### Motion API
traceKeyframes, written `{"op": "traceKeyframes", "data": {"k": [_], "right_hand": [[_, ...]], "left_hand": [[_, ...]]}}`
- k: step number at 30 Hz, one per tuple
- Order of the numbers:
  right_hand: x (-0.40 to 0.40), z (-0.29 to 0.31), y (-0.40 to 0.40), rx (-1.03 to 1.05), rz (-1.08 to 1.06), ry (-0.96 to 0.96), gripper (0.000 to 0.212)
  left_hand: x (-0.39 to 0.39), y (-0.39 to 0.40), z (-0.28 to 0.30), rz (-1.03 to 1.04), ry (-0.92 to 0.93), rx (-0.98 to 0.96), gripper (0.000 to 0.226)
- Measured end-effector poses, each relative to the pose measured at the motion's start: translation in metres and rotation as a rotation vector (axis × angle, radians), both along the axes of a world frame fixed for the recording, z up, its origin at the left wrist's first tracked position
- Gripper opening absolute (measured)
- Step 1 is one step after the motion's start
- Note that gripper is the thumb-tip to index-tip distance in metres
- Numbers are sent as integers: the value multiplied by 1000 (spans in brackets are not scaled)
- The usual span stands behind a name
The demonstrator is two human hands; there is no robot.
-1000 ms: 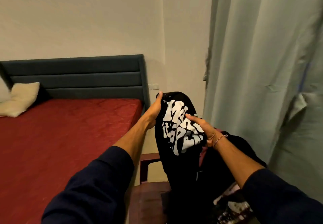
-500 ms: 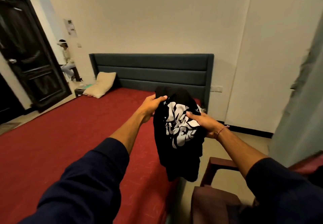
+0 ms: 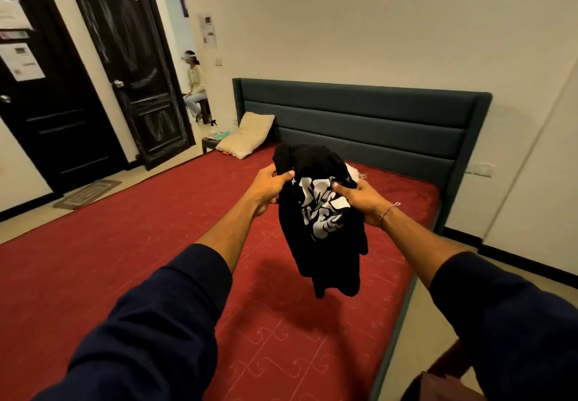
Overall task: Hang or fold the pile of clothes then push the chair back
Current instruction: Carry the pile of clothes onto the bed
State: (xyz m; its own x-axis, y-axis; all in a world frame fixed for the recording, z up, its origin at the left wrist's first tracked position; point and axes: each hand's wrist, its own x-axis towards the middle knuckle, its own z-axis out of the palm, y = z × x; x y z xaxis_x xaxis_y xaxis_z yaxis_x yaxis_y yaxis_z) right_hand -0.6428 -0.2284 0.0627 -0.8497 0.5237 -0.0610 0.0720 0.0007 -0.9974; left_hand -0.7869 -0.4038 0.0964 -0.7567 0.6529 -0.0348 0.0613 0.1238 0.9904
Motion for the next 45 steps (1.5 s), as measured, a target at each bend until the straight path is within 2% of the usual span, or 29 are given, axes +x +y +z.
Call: {"op": "traceKeyframes", "data": {"k": [4,9,13,15,18,20,23,26,34,45], "right_hand": [[-54,-6,1,47,20,-32,11],[-125,-19,15,108,27,-68,20],[-186,-32,41,177,65,-61,4],[-211,-37,52,207,72,-55,20],[-247,-47,70,249,119,-77,20],[-266,-55,80,264,152,-98,35],[-284,-71,91,331,170,-165,50],[-287,-83,94,396,94,-239,51],[-270,-91,95,524,107,-314,38],[-150,-65,88,829,155,-384,38]], "left_hand": [[-47,0,-15,74,-6,7,21],[-112,12,-34,200,20,5,31],[-157,29,-42,261,68,21,45],[-179,39,-47,296,91,31,48],[-208,51,-61,344,110,20,45],[-218,55,-71,325,121,-28,44],[-228,57,-90,290,85,-128,56],[-236,56,-108,283,31,-180,70],[-224,65,-113,191,91,-248,73],[-123,83,-99,-96,349,-410,83]]}}
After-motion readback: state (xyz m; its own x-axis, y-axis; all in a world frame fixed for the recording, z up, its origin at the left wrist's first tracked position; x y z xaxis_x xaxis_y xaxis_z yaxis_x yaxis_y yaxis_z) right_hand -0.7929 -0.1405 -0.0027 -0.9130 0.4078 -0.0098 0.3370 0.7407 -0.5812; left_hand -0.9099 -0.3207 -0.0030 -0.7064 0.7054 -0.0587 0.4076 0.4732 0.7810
